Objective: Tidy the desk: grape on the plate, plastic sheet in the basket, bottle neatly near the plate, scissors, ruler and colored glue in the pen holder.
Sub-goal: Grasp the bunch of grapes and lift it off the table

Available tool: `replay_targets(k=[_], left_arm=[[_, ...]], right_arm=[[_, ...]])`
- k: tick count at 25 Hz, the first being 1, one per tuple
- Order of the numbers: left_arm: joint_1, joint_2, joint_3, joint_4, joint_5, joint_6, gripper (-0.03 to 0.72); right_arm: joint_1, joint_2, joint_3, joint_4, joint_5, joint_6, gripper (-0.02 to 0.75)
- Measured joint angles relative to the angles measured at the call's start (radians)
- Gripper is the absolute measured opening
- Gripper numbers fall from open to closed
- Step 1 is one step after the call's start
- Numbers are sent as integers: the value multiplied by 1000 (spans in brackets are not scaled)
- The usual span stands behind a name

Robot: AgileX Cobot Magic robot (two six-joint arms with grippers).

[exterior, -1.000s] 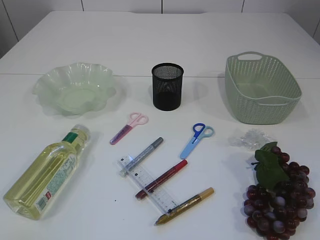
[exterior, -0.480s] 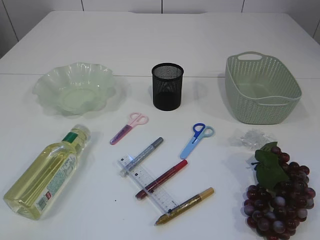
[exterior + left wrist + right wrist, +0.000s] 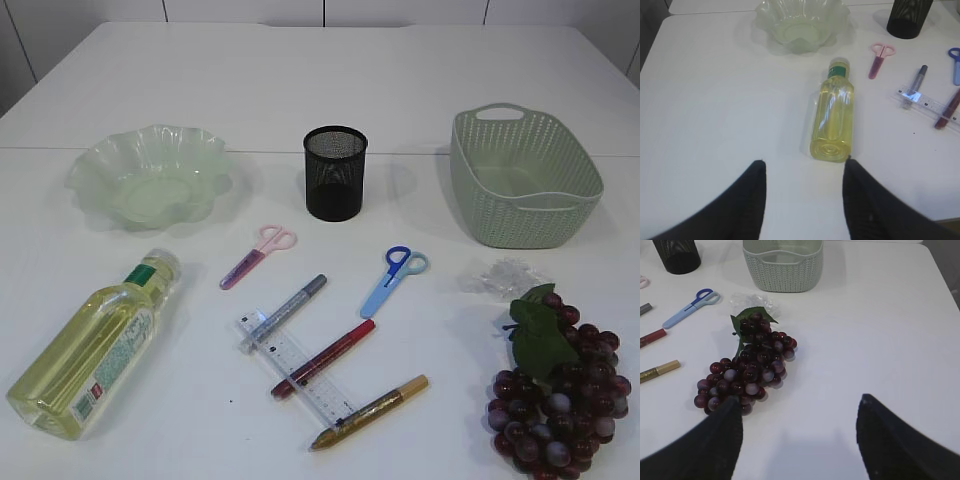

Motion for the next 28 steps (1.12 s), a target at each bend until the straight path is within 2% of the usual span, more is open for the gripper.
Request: replay_targets(k=[10, 14, 17, 22, 25, 28], left_arm=[[0, 0, 0, 0, 0, 0, 363], [0, 6, -11, 0, -35, 0, 363], [0, 35, -39, 0, -178, 0, 363], [0, 225, -53, 20, -442, 0, 363], [0, 357, -53, 20, -547, 0, 363], [0, 491, -53, 20, -634, 0, 363]], right_arm=[[0, 0, 0, -6, -3, 14, 557], [0, 0, -25, 16, -120, 88, 557], [0, 68, -49, 43, -260, 106, 549], [-1, 362, -129, 54, -458, 110, 517], [-1, 536, -169, 70, -524, 112, 512], [-1, 678, -214, 96, -528, 112, 512]])
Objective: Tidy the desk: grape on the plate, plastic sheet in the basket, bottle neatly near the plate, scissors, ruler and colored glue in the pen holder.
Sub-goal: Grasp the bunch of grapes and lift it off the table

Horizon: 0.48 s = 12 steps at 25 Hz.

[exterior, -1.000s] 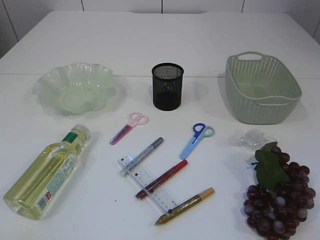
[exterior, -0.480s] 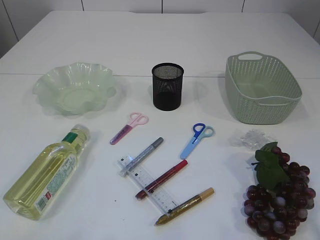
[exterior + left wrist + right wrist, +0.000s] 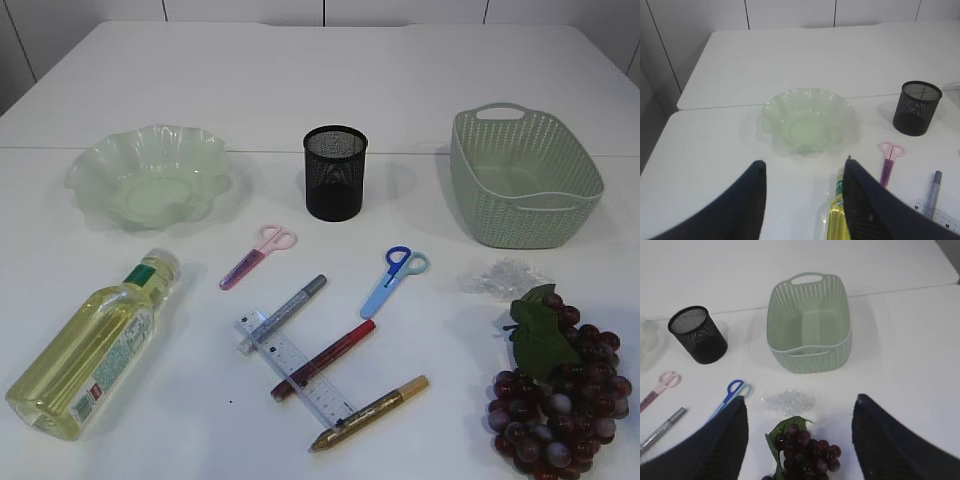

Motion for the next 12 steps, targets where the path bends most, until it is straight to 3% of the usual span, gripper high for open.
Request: replay_targets(k=[5, 12], left_arm=[[0, 224, 0, -74, -63, -16, 363], [0, 371, -101, -115, 69, 5, 363]], right_arm=[[0, 220, -104, 15, 80, -2, 512], [0, 542, -232, 107, 247, -93, 512]])
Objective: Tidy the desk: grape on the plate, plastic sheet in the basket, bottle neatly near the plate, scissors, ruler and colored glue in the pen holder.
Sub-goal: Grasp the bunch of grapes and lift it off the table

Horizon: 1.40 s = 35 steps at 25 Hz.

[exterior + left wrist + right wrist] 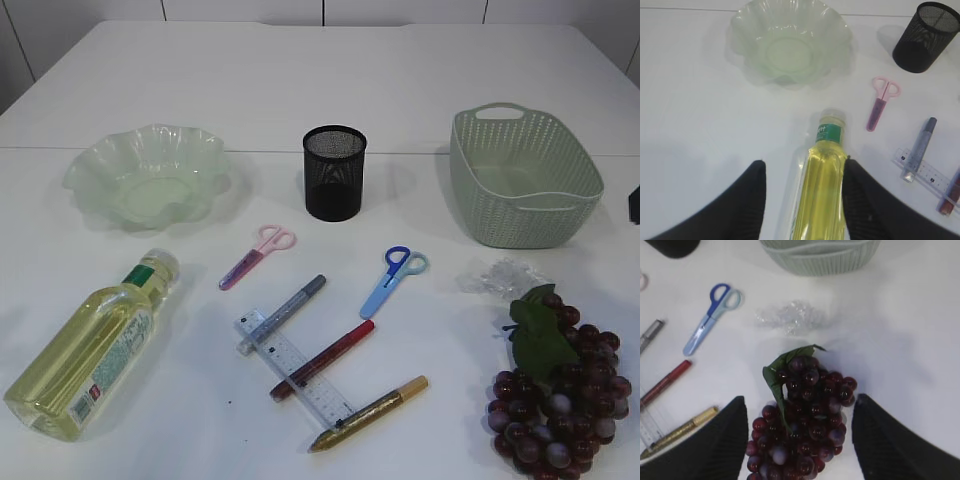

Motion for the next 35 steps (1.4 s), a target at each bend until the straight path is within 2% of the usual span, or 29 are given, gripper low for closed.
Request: replay_targets(k=[4, 7, 11, 14, 17, 19, 21, 35], left_arm=[[0, 41, -95, -35, 97, 19, 363], [0, 79, -138, -91, 169, 41, 363], [0, 119, -185, -198, 268, 208, 363], [0, 130, -205, -248, 294, 250, 363], [0, 140, -211, -261, 306, 290, 391], [0, 160, -211, -266, 318, 304, 462], [0, 176, -211, -268, 320, 306, 498], [0, 216, -211, -275, 341, 309, 520]], right_arm=[[12, 148, -27, 9, 43, -34, 512], [58, 228, -38, 4, 47, -56, 512], [117, 323, -40, -18, 31, -65, 534], [141, 380, -40, -64, 32, -68, 587], [142, 405, -40, -105, 14, -68, 609], [142, 423, -46, -128, -22, -67, 613], [142, 444, -48, -138, -42, -67, 613], [142, 575, -65, -162, -137, -65, 616]])
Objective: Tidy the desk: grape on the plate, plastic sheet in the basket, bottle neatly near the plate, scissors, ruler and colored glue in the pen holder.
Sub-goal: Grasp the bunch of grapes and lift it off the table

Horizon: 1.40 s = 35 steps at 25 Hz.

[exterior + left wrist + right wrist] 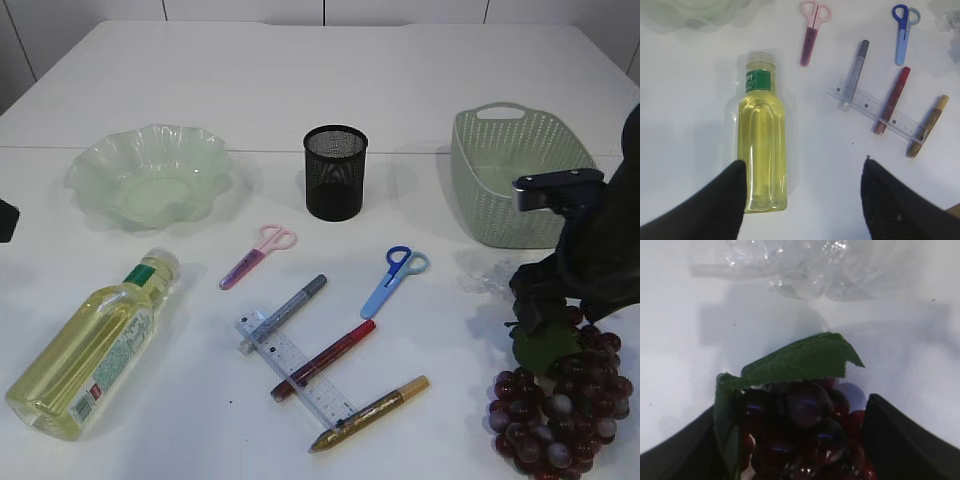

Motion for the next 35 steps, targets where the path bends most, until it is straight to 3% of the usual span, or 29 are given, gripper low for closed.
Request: replay_targets(k=[9, 11, 16, 18, 35], left_arm=[[0, 0, 0, -1, 9, 0, 520], [0, 0, -2, -10, 15, 0, 520], [0, 0, -2, -32, 24, 2, 520], [0, 0, -2, -33, 24, 2, 520], [0, 0, -2, -33, 25, 2, 508]], right_arm=[[0, 62, -5, 0, -14, 6, 560], [0, 62, -7, 4, -14, 7, 501], [0, 62, -9, 10, 1, 9, 264], [0, 60, -12, 14, 16, 9, 223], [0, -324, -10, 78, 119, 1, 185]])
